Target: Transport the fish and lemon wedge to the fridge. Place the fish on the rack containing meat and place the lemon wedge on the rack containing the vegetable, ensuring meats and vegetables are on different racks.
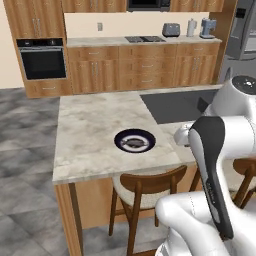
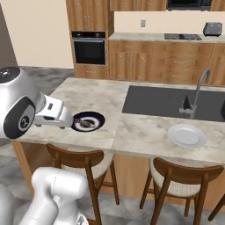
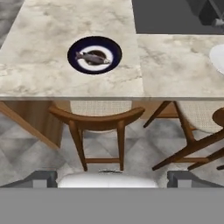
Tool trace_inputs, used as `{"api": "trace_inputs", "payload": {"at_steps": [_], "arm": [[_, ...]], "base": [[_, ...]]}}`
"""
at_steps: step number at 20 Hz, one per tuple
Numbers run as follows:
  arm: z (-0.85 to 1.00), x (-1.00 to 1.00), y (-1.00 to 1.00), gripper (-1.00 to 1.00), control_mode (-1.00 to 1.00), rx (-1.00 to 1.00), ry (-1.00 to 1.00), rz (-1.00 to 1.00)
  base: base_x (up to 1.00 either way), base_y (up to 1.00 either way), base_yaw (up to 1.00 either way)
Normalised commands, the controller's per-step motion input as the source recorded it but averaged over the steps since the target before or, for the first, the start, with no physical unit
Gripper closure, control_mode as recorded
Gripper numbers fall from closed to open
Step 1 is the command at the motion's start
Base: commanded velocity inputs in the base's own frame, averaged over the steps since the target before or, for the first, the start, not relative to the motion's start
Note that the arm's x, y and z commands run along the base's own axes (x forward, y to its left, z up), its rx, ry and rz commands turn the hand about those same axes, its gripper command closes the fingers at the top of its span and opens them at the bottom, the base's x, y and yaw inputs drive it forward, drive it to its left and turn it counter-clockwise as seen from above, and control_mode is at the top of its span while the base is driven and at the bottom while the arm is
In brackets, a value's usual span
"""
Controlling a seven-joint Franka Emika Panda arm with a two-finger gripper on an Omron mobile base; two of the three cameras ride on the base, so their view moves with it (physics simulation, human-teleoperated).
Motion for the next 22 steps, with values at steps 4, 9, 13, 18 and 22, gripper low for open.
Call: {"api": "trace_inputs", "payload": {"at_steps": [4,9,13,18,22], "arm": [[-0.42,0.57,0.05,-1.00,-1.00,-0.04,0.13,0.06],[-0.44,0.37,0.12,-1.00,-1.00,-0.12,0.00,0.12],[-0.25,0.34,0.05,-1.00,-1.00,-0.06,0.04,0.14],[-0.32,0.68,0.05,-1.00,-1.00,0.02,0.23,0.18],[-0.07,0.86,0.12,-1.00,-1.00,0.04,0.14,0.14]], "base": [[0.00,0.00,0.00],[0.00,0.00,0.00],[0.00,0.00,0.00],[0.00,0.00,0.00],[0.00,0.00,0.00]]}}
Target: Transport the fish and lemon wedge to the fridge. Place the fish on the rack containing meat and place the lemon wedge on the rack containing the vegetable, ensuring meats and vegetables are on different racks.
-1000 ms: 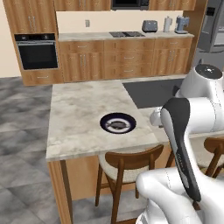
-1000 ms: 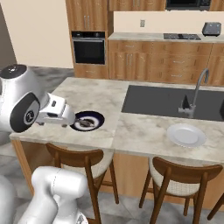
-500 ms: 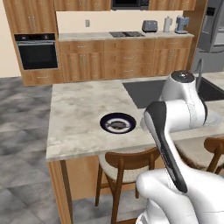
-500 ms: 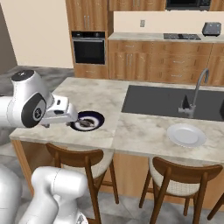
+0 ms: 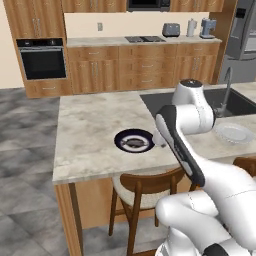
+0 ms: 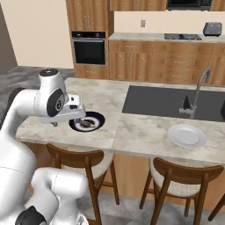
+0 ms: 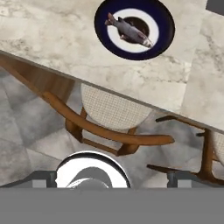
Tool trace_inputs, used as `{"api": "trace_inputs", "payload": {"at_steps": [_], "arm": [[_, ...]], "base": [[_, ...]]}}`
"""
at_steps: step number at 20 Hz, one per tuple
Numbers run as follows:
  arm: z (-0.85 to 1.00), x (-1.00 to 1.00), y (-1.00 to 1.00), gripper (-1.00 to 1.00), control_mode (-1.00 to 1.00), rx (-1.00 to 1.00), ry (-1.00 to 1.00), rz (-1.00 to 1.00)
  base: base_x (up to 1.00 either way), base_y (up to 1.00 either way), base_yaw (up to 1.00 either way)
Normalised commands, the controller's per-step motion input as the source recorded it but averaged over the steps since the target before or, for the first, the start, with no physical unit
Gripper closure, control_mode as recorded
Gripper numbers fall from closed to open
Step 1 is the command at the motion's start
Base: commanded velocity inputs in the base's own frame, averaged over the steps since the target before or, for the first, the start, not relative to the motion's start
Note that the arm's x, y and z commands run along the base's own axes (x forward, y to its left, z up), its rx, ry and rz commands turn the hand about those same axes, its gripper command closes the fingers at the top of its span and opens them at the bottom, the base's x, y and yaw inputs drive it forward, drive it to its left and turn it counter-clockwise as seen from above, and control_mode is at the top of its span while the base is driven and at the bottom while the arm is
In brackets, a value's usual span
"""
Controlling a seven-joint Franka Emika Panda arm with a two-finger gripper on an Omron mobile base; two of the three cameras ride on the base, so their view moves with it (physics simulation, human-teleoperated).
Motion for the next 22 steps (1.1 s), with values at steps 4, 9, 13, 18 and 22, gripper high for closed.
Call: {"api": "trace_inputs", "payload": {"at_steps": [4,9,13,18,22], "arm": [[-0.09,0.85,0.19,-1.00,-1.00,0.00,0.05,0.05],[-0.35,0.72,0.23,-1.00,-1.00,0.00,0.06,0.02],[-0.53,0.61,0.18,-1.00,-1.00,0.00,0.05,0.02],[-0.56,0.69,0.07,-1.00,-1.00,0.00,0.07,0.02],[-0.56,0.68,0.10,-1.00,-1.00,0.00,0.05,0.01]], "base": [[0.00,0.00,0.00],[0.00,0.00,0.00],[0.00,0.00,0.00],[0.00,0.00,0.00],[0.00,0.00,0.00]]}}
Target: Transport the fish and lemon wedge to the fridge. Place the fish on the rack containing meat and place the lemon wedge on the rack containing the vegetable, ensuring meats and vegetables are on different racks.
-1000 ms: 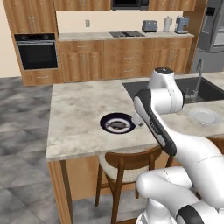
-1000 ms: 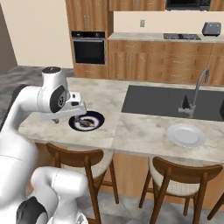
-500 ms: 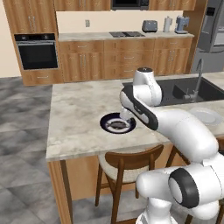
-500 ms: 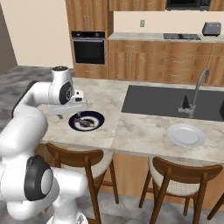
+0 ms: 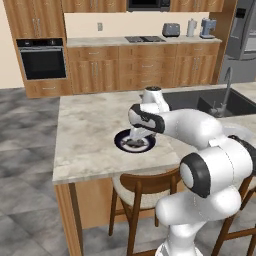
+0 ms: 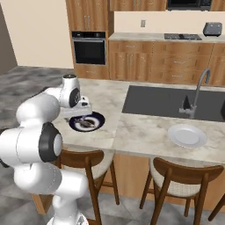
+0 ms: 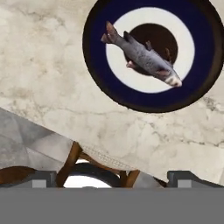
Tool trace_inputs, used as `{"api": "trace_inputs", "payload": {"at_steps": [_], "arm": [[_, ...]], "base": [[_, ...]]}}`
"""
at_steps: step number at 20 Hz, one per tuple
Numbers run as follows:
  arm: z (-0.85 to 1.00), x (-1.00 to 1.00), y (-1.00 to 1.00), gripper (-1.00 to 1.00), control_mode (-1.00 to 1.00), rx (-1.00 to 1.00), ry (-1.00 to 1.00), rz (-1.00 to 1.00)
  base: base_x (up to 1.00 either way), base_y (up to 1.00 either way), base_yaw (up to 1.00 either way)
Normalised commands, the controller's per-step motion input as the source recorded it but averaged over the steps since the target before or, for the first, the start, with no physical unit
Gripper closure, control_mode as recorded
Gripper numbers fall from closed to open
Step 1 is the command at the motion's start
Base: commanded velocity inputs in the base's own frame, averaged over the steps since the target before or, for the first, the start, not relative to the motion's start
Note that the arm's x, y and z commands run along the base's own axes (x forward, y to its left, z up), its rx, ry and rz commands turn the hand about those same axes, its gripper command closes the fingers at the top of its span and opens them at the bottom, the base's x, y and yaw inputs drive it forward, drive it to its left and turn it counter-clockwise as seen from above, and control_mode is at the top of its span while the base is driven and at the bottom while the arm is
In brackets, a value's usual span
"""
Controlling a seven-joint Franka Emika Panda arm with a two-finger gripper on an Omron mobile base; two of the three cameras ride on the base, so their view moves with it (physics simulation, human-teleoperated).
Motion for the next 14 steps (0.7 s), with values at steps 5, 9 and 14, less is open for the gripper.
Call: {"api": "trace_inputs", "payload": {"at_steps": [5,9,14], "arm": [[-0.41,0.71,0.09,-1.00,-1.00,0.00,0.02,0.00],[-0.25,0.68,0.03,-1.00,-1.00,-0.01,0.02,0.00],[-0.34,0.51,0.12,-1.00,-1.00,-0.02,0.01,0.01]], "base": [[0.00,0.00,0.00],[0.00,0.00,0.00],[0.00,0.00,0.00]]}}
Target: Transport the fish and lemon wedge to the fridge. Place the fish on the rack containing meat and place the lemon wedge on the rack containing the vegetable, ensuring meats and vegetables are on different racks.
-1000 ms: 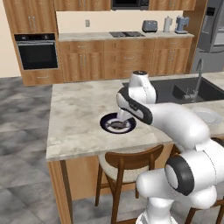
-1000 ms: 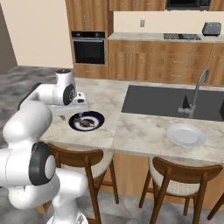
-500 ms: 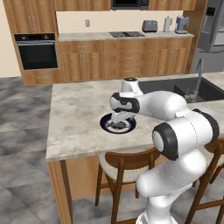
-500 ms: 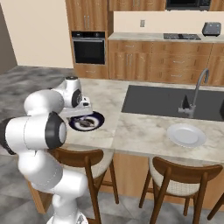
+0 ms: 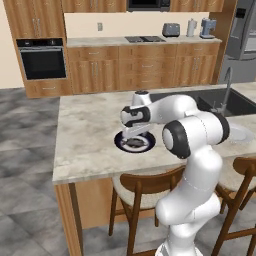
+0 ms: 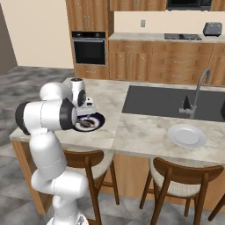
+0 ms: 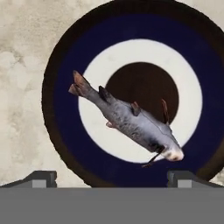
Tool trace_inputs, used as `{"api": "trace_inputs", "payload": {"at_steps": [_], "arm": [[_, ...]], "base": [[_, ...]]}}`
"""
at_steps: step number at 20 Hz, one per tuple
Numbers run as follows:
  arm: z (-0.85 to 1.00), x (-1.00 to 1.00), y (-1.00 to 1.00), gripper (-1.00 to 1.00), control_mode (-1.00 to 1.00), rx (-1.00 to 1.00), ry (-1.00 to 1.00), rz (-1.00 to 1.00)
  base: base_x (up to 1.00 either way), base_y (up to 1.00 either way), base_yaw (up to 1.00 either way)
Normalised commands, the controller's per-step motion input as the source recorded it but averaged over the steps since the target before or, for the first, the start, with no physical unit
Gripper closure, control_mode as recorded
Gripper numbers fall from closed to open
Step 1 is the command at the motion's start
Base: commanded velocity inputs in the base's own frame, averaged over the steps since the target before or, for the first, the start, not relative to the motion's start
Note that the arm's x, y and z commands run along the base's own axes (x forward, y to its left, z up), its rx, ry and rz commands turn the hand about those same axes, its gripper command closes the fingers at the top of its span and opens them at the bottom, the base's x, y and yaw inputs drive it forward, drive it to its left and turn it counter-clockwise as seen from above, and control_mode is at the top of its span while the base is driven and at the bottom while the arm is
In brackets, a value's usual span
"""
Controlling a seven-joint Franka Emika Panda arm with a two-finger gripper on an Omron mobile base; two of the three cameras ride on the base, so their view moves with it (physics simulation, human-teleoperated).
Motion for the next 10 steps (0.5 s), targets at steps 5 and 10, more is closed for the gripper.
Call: {"api": "trace_inputs", "payload": {"at_steps": [5,10], "arm": [[-0.30,0.16,0.15,-1.00,-1.00,-0.05,0.01,0.03],[-0.34,0.07,0.05,-1.00,-1.00,-0.01,0.01,0.04]], "base": [[0.00,0.00,0.00],[0.00,0.00,0.00]]}}
